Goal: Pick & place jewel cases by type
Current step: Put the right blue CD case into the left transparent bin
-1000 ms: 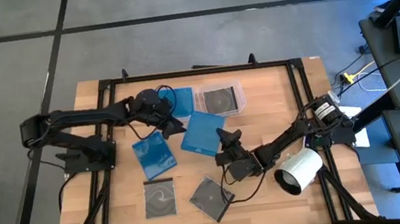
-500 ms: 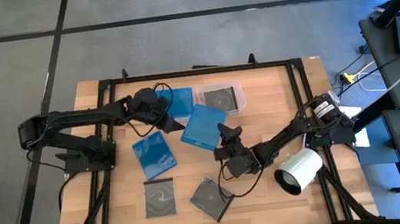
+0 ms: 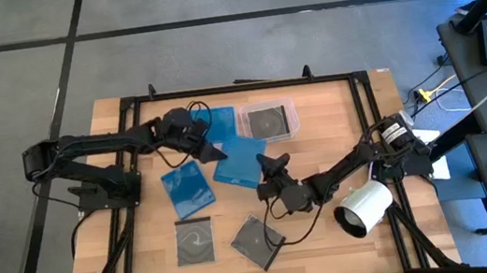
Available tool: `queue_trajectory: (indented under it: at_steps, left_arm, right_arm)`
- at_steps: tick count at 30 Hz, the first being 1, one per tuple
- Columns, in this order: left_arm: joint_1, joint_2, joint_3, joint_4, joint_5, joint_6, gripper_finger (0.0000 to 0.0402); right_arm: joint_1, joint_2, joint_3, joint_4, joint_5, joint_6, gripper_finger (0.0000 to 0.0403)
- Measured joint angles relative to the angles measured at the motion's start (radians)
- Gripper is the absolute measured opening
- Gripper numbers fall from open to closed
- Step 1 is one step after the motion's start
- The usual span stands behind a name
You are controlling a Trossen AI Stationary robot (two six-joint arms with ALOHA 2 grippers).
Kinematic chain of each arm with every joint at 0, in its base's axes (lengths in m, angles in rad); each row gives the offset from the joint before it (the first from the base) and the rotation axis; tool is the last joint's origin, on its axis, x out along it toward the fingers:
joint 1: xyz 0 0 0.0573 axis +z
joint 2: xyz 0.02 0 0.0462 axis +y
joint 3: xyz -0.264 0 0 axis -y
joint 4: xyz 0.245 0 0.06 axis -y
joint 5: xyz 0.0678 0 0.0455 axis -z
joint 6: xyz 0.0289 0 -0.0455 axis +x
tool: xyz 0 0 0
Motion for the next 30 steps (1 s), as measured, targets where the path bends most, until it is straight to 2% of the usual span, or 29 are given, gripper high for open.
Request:
queue_trajectory:
  at_steps: [14, 20, 24, 30]
  left_arm:
    - [-0.020, 0.000, -0.001, 0.061, 0.020, 0.021, 0.0109]
    - [-0.019, 0.000, -0.001, 0.061, 0.021, 0.031, 0.0084]
    - [-0.019, -0.001, -0.001, 0.064, 0.022, 0.051, 0.0084]
    - [-0.020, -0.002, -0.001, 0.070, 0.032, 0.084, 0.0077]
  right_arm:
    - [-0.041, 0.000, 0.000, 0.006, 0.001, -0.153, 0.0053]
    - [-0.041, 0.000, 0.000, 0.003, 0.002, -0.210, 0.0058]
    - [-0.042, 0.000, 0.000, 0.018, -0.005, -0.219, 0.0085]
    - [-0.042, 0.000, 0.025, 0.029, -0.019, -0.190, 0.0175]
